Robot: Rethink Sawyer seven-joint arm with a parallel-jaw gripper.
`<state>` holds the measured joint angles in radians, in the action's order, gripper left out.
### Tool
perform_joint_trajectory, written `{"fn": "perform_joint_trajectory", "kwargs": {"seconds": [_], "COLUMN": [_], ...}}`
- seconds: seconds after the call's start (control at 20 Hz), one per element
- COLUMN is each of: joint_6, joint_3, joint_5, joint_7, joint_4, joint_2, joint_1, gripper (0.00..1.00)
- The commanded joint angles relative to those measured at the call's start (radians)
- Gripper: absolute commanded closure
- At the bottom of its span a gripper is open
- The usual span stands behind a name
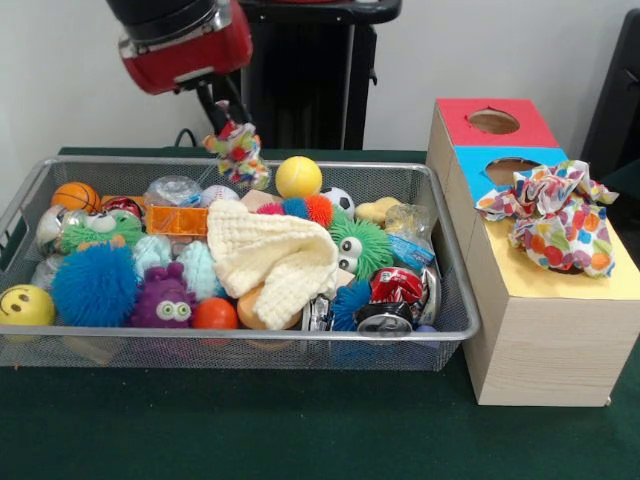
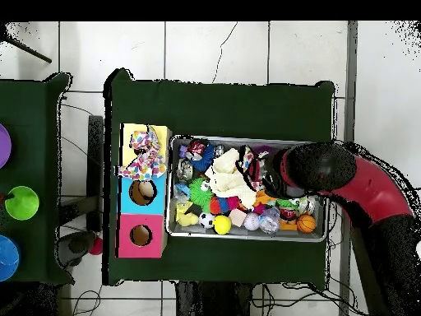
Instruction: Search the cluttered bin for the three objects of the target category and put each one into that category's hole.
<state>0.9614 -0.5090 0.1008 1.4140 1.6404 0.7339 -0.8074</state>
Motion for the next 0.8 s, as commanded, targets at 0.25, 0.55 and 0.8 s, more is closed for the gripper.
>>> {"fn": "perform_joint_trajectory", "kwargs": {"seconds": [0.25,0.55,0.8], "joint_6": [-0.02,-0.056,0.029], "joint_3": [0.051,0.157,0.244], "joint_5": [-0.157,-0.152,-0.111], "joint_7": [0.295,0.417,0.51], "joint_4": [0.127,0.081,-0.053], "joint_2": [0.07,0.083,0.067], "joint_1": [0.142,0.294,0.419], "gripper": [1.0,1.0,1.0]}}
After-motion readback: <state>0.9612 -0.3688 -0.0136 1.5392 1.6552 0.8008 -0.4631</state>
